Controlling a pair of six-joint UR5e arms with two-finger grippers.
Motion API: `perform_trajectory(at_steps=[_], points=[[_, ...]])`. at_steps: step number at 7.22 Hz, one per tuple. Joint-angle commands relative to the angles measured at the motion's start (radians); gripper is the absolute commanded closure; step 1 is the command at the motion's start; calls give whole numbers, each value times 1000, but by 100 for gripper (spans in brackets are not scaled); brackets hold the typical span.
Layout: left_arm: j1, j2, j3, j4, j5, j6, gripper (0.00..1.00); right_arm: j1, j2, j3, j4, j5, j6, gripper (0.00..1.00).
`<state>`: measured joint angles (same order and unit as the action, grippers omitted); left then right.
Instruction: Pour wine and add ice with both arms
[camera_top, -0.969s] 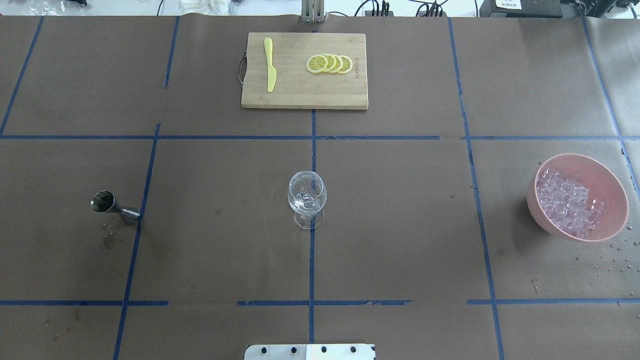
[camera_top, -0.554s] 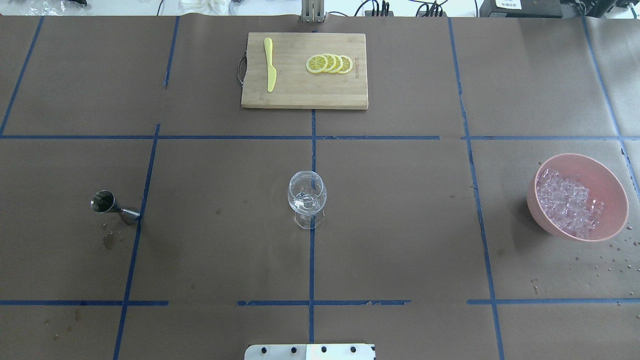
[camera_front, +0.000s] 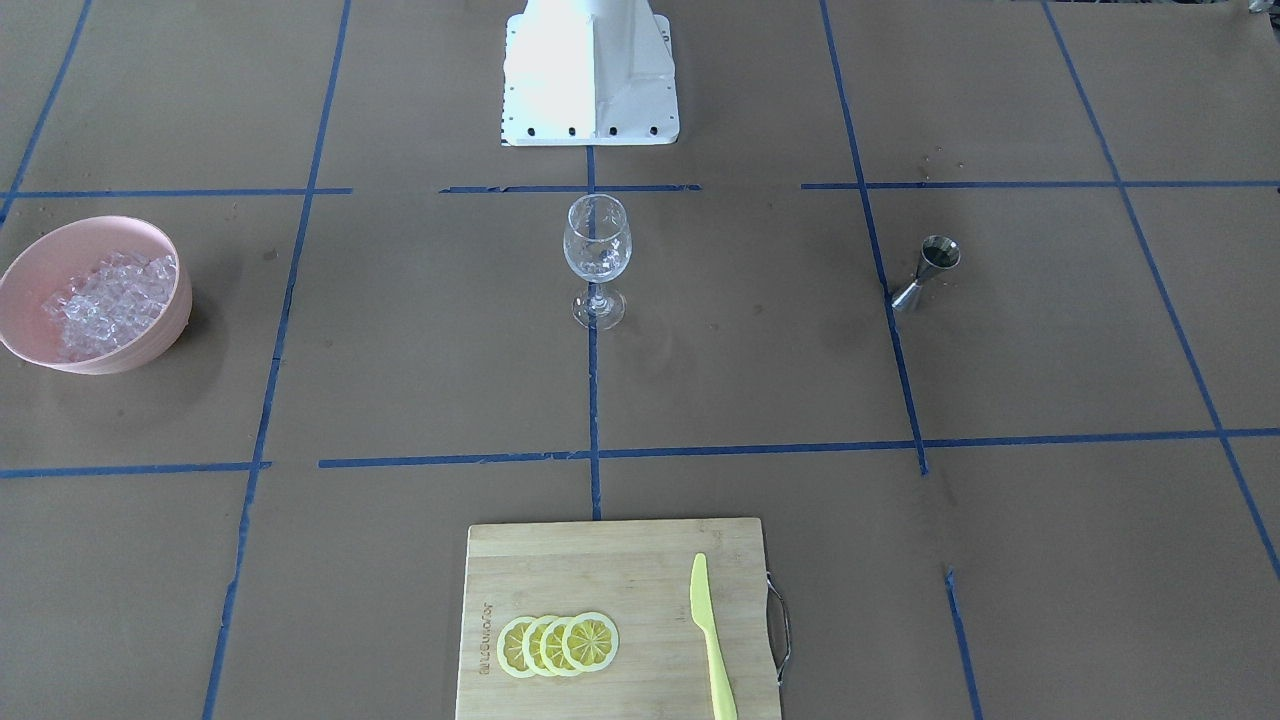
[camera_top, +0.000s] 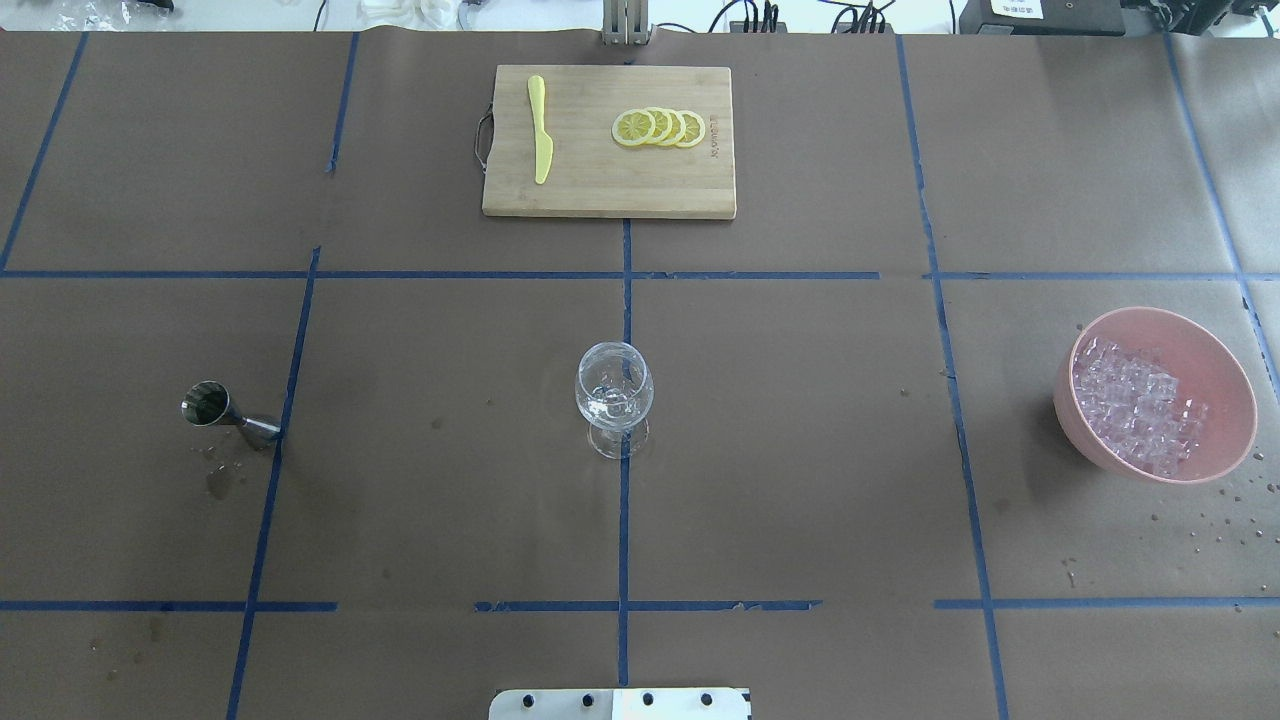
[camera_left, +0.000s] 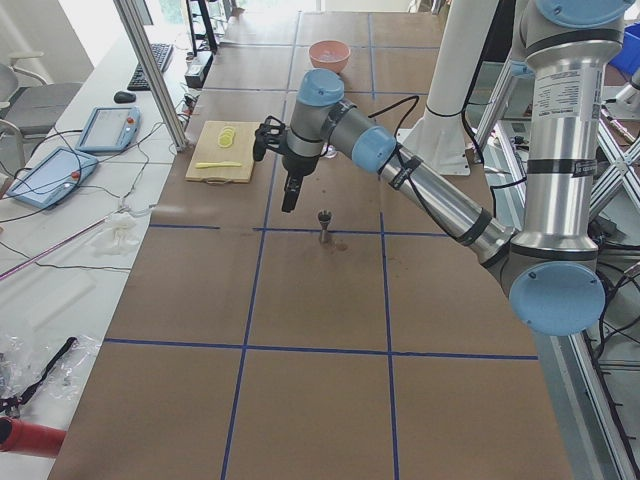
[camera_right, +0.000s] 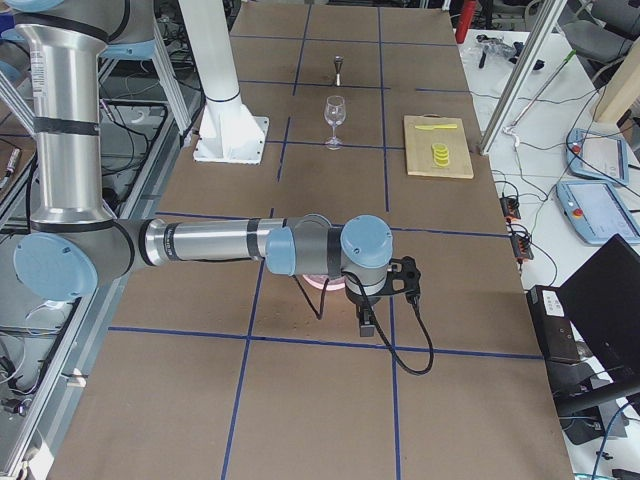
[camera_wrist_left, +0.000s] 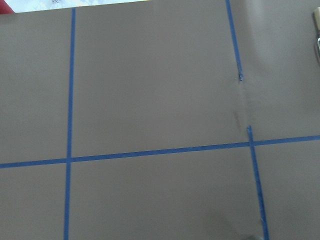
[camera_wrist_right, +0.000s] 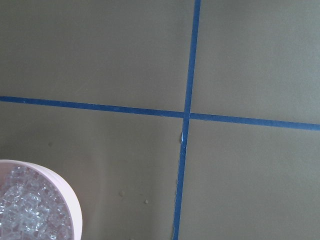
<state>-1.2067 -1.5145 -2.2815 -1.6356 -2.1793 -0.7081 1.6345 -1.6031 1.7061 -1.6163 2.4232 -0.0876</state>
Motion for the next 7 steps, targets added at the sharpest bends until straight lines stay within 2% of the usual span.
perform_trajectory(at_steps=[1,2,3,4,5,6,7], points=[[344,155,-58,-354,285,-412,0,-7,6,12,1,8,12,0],[433,225,-59,-444,394,-453,0,-9,12,29,-4,19,75,0],[578,243,-59,-457,556,-555,0,-25,12,91,-10,20,130,0],[755,263,-56,-449,781,-647,0,-35,12,104,-8,19,159,0],[864,273,-58,-431,908,-736,0,-36,14,107,-10,20,169,0],[1010,272,-55,-318,1073,-857,0,-50,14,110,-10,20,186,0],[1094,270,-52,-246,1161,-946,0,-65,15,119,-10,22,218,0]])
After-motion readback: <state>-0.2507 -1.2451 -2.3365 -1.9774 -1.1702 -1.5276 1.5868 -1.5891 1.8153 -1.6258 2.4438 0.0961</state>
